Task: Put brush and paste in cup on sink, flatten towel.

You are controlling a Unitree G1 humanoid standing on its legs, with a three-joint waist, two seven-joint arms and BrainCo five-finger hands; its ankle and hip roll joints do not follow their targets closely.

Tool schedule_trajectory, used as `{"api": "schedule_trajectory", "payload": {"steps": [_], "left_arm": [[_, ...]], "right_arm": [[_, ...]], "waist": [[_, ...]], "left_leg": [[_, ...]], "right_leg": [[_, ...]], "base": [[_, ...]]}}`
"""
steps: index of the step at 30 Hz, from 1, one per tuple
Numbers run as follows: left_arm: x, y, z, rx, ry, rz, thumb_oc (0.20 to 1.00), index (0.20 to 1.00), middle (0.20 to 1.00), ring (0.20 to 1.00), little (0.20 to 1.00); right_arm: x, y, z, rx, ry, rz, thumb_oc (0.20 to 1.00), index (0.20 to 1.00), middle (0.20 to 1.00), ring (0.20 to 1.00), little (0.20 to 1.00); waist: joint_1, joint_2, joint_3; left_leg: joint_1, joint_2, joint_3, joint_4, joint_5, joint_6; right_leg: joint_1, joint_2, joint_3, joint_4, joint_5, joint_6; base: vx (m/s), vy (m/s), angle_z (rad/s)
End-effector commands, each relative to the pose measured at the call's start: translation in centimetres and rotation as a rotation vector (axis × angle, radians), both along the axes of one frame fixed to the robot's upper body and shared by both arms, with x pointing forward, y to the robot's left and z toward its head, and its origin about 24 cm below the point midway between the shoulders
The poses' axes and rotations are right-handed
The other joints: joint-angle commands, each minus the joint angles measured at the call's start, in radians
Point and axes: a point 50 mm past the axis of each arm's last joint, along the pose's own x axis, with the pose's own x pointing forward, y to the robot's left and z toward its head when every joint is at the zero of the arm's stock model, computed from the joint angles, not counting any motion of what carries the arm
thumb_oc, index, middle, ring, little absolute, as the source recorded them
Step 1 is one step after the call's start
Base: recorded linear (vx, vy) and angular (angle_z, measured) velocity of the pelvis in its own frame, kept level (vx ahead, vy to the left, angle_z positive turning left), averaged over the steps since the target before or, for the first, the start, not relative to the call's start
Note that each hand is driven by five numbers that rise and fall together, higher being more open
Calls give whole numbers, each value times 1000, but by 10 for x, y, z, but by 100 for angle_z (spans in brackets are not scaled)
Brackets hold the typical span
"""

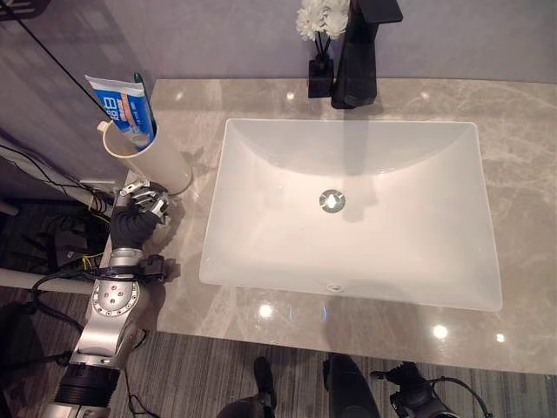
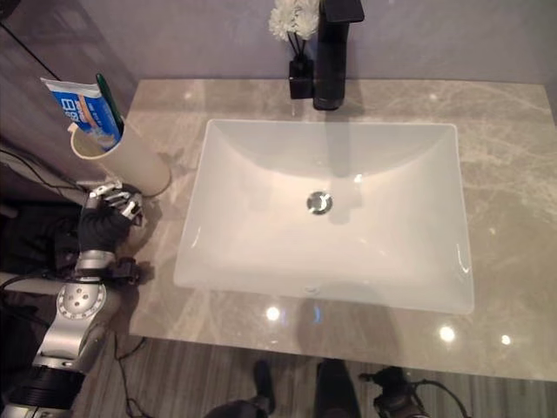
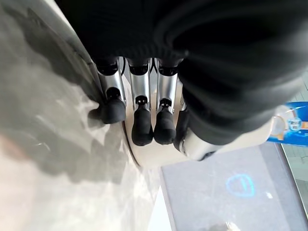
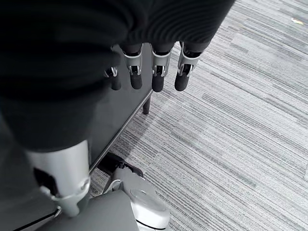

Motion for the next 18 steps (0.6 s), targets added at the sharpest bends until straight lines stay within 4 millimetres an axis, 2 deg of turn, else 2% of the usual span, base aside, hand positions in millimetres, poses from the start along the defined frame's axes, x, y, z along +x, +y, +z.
{"api": "schedule_trajectory", "payload": {"steps": [1,10,18], "left_arm": [[-8,18,9,43,-20,28,200,200,200,200,200],[-19,27,3,23,-5,57,200,200,200,200,200],[-12,28,6,50,-7,64,200,200,200,200,200]], "right_arm": [[14,4,5,-3,-47,19,1000,1000,1000,1000,1000],[22,2,9,-12,-78,18,1000,1000,1000,1000,1000],[25,3,11,-7,-94,18,1000,1000,1000,1000,1000]], "waist": [[-7,-16,39],[8,-13,41],[4,-8,47]], "left_leg": [[33,-37,-30,49,-53,13],[28,-41,-45,57,-57,15],[22,-40,-44,54,-50,8]], "right_leg": [[23,-3,83,-1,1,62],[29,-13,70,-1,-1,61],[24,-15,61,-1,0,61]], "base": [[0,0,0],[-2,1,1],[0,0,0]]}}
